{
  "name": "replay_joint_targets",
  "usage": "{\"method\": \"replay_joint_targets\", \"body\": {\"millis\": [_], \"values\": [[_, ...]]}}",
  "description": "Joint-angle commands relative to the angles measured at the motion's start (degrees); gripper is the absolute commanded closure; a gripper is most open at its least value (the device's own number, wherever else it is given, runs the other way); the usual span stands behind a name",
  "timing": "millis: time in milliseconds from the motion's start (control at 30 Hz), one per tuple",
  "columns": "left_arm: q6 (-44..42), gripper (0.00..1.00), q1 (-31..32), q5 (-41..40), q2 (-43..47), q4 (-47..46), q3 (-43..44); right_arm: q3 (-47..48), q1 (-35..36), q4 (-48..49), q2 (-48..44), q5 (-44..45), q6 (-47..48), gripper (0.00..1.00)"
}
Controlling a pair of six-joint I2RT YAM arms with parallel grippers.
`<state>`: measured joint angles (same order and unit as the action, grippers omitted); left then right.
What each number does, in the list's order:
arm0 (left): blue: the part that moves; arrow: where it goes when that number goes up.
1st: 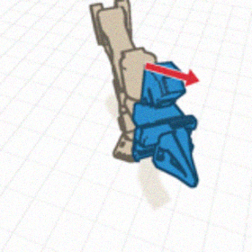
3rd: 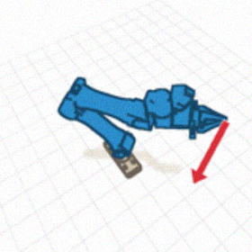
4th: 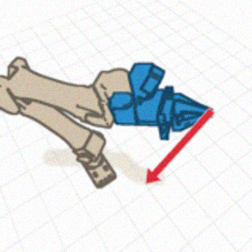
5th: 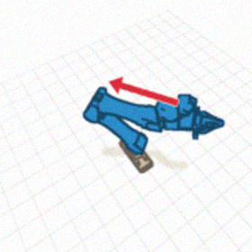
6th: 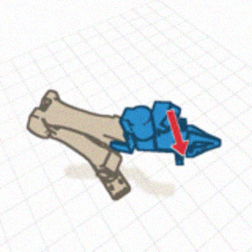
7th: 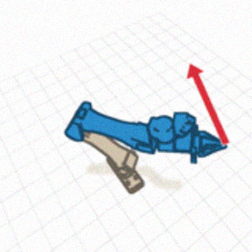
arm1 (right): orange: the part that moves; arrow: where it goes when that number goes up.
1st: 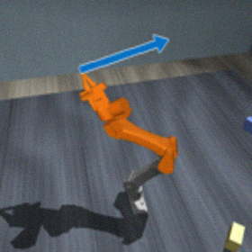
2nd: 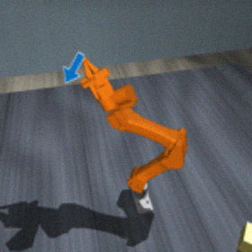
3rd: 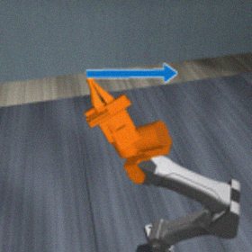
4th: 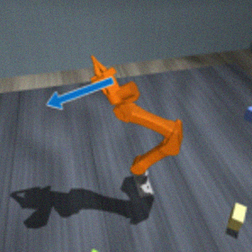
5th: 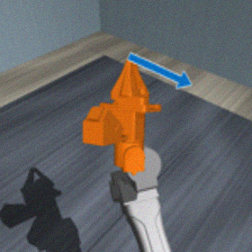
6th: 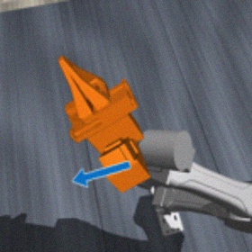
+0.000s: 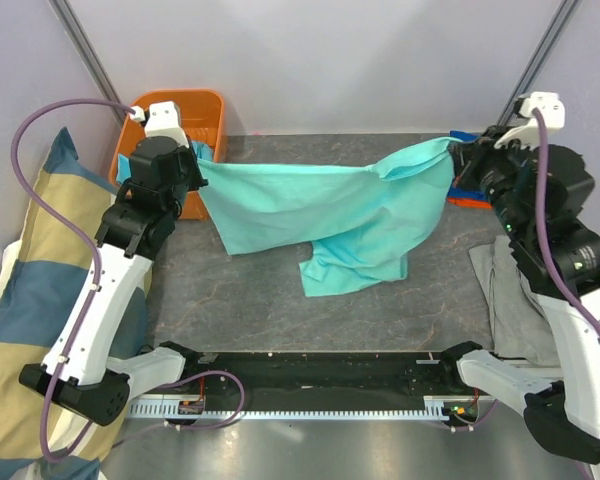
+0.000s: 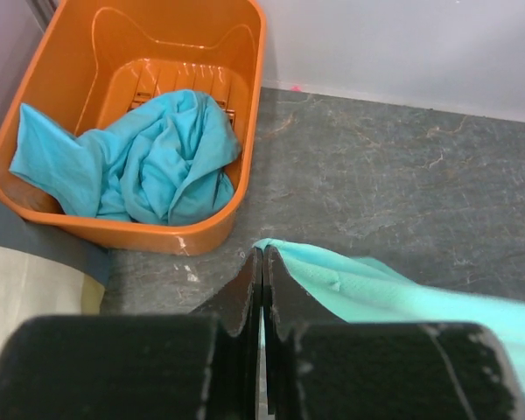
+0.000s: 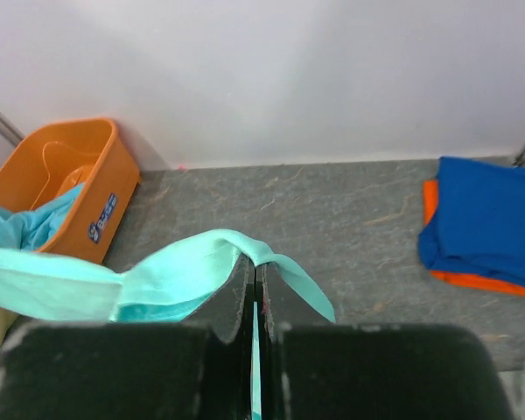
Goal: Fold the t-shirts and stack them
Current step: Flatten the tshirt out
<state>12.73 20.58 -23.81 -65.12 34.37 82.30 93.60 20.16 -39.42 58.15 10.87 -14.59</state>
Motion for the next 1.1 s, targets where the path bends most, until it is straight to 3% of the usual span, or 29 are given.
{"method": "replay_joint_targets", "body": {"millis": [0, 100, 300, 467, 667, 833, 933, 1067], "values": [[-4.99, 0.98, -0.45, -0.09, 0.26, 2.1, 7.77, 7.38, 0.23, -4.96, 0.12, 5.29, 2.64, 1.0], [-5.26, 0.98, -0.36, 1.05, -0.18, 2.89, 10.59, 8.18, 0.23, -6.11, 0.65, 6.09, 1.67, 1.0], [-4.21, 0.98, -0.45, 3.33, -5.09, -0.69, 7.88, -1.04, 0.23, -0.32, 3.72, 11.7, -1.58, 1.0], [-5.52, 0.98, -0.45, 3.86, -18.76, -8.87, 11.46, -5.45, -0.21, 10.04, 14.51, 15.93, -1.32, 1.0], [-7.89, 0.98, -2.56, 4.3, -34.25, -10.37, 27.02, 1.04, -2.23, 18.67, 28.4, 15.67, 1.58, 1.0], [-8.16, 0.98, -4.67, 5.27, -43.06, -6.51, 44.07, 13.0, -3.81, 18.06, 36.94, 13.39, 3.51, 1.0], [-8.34, 0.98, -4.85, 5.71, -42.55, -6.07, 45.93, 15.38, -3.82, 17.8, 36.25, 12.86, 4.3, 1.0], [-7.37, 0.98, -4.76, 6.41, -38.16, -6.07, 42.25, 15.82, -3.9, 15.52, 33.26, 11.19, 4.48, 1.0]]}}
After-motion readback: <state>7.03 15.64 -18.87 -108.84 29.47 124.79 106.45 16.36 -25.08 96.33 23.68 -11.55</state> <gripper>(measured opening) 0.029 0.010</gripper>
